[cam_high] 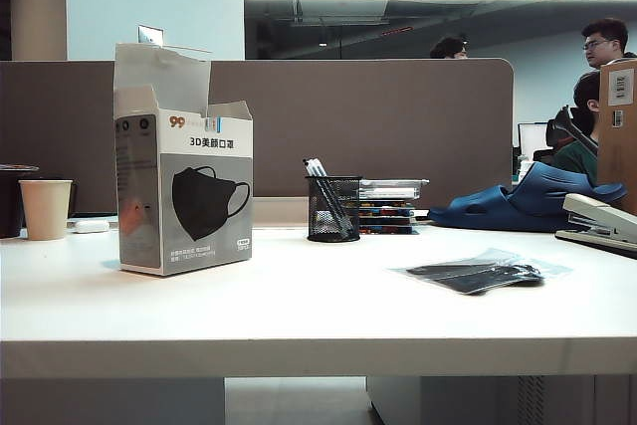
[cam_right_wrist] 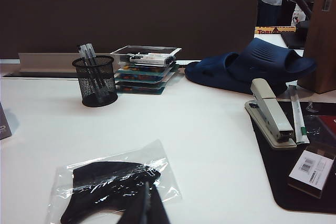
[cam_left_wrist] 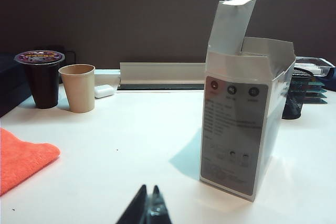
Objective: Put the mask into the mask box.
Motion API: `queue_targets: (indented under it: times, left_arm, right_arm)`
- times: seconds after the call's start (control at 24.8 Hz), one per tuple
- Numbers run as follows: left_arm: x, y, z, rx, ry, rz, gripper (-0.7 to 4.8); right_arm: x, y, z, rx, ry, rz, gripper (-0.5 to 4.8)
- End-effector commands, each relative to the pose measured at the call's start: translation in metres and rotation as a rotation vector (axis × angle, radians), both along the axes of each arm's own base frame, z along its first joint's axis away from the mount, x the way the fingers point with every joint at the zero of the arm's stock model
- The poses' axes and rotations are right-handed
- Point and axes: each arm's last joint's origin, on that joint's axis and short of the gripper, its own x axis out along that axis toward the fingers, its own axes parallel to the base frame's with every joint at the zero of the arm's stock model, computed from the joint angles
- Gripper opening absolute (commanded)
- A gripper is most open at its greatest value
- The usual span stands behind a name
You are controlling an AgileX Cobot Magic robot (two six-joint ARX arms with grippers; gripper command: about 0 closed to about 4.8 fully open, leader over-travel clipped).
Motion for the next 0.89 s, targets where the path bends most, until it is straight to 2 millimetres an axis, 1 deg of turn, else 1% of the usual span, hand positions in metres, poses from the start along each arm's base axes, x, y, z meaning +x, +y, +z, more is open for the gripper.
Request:
queue_targets:
  times: [0.04, 0.61, 0.81, 0.89]
  left_arm:
    - [0.0, 0.0, 0.002, 0.003, -0.01, 0.001, -0.06]
    - [0.0, 0.0, 0.003, 0.002, -0.018, 0.004, -0.06]
    - [-0.002, 0.0, 0.012, -0.002, -0.076, 0.003, -0.06]
    - [-0.005, 0.0, 0.022, -0.005, -0.095, -0.019, -0.05]
  right_arm:
    - [0.0, 0.0, 0.001, -0.001, -0.021, -0.001, -0.05]
    - [0.0, 0.0, 0.001, -0.001, -0.023, 0.002, -0.05]
    - [-0.002, 0.0, 0.007, 0.055, -0.024, 0.01, -0.05]
    - [-0.004, 0.0, 0.012, 0.054, -0.001, 0.008, -0.05]
